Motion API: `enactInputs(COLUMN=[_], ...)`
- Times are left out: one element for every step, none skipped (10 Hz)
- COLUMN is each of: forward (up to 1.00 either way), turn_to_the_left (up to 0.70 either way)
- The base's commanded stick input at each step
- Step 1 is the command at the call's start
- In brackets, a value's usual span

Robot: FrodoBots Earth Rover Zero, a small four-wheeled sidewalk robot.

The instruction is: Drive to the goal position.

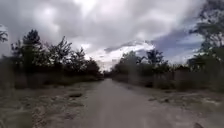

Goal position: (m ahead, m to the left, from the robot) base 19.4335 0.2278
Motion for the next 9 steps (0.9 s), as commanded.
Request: enactInputs(forward=[0.45, 0.45, 0.45, 0.45, 0.45, 0.45, 0.45, 0.45, 0.45], turn_to_the_left=[0.0, 0.0, 0.0, 0.0, 0.0, 0.0, 0.0, 0.0, 0.0])
